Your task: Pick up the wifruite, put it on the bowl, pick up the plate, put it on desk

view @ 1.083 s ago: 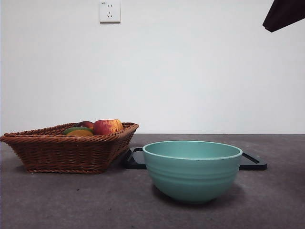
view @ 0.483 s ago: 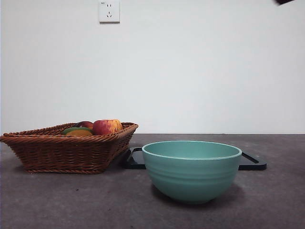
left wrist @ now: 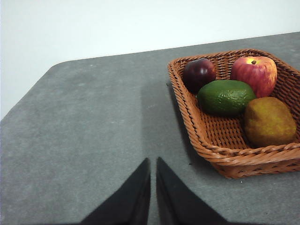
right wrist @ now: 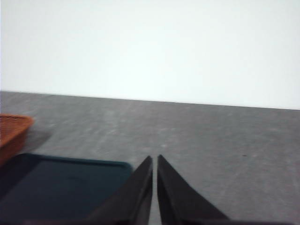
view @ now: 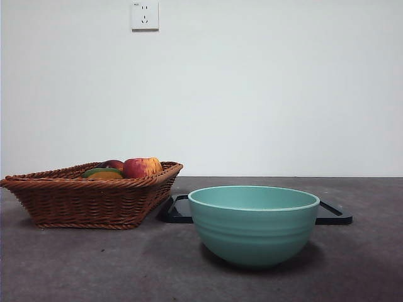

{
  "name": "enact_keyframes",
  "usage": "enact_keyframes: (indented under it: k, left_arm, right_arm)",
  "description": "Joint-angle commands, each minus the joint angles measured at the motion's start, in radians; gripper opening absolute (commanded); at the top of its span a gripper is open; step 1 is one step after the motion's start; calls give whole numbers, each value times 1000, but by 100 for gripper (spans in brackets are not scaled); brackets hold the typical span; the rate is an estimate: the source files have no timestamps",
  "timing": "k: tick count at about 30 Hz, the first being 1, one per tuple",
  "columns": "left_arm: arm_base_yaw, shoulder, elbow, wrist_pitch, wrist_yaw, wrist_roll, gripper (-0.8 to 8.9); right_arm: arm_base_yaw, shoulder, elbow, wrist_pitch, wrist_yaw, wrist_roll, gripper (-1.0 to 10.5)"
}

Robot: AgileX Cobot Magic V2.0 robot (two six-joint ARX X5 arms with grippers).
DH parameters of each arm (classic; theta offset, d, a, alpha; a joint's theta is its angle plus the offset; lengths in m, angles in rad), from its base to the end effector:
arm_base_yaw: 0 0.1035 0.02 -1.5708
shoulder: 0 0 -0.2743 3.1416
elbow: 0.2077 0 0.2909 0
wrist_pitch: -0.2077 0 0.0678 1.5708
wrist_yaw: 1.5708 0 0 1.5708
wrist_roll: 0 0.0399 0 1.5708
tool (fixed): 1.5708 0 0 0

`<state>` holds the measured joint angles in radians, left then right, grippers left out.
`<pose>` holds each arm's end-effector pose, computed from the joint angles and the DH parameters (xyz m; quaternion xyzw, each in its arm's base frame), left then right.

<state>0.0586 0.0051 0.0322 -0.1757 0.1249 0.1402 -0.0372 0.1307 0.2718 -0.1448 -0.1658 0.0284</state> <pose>0.1349 0.0029 0.1567 0.0630 0.0714 -0.0381 0.9947 0.1287 0.0018 0.2383 0.0144 0.0027 0.0642 0.9978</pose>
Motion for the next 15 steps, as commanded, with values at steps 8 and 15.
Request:
enact_keyframes:
  k: [8, 15]
  left_arm:
    - [3, -2, -20, -8, -2, -6, 19]
    - [3, -2, -20, -8, -2, -6, 19]
  right_arm:
    - [-11, -118, -163, 47, 88, -9, 8]
    - [15, -127, -230, 39, 87, -5, 8]
